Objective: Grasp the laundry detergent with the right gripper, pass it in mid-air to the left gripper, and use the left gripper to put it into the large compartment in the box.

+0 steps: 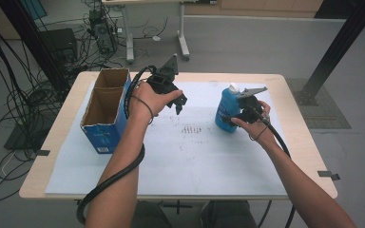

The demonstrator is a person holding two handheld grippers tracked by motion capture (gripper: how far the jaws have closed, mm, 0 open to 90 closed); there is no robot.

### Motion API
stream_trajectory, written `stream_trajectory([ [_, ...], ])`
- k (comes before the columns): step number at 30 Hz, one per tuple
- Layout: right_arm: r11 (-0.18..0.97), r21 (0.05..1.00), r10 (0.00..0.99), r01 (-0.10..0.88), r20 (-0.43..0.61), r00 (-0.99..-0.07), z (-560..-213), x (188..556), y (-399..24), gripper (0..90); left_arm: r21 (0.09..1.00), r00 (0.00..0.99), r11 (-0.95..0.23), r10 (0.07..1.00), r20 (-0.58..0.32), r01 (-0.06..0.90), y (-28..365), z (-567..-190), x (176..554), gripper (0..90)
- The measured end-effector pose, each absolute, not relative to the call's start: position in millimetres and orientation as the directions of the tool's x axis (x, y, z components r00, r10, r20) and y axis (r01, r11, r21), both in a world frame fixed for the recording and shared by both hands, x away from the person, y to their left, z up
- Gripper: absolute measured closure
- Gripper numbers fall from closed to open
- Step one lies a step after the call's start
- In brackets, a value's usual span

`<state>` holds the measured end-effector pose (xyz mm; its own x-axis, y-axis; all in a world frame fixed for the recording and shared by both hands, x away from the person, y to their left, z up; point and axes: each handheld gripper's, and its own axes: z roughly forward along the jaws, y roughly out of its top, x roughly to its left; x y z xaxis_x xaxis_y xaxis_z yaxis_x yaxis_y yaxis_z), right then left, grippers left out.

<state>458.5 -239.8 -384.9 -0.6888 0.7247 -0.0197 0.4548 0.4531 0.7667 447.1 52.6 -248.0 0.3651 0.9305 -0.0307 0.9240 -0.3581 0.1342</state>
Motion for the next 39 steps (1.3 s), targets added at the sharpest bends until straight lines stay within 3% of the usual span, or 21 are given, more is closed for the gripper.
stream_trajectory([
  [39,0.445,0.777,0.727,0.445,-0.023,-0.686,-384.2,459.0,-239.8,2.9,0.135,0.368,-0.361,0.929,-0.032,0.923,53.1,-247.9,447.5,6.4],
])
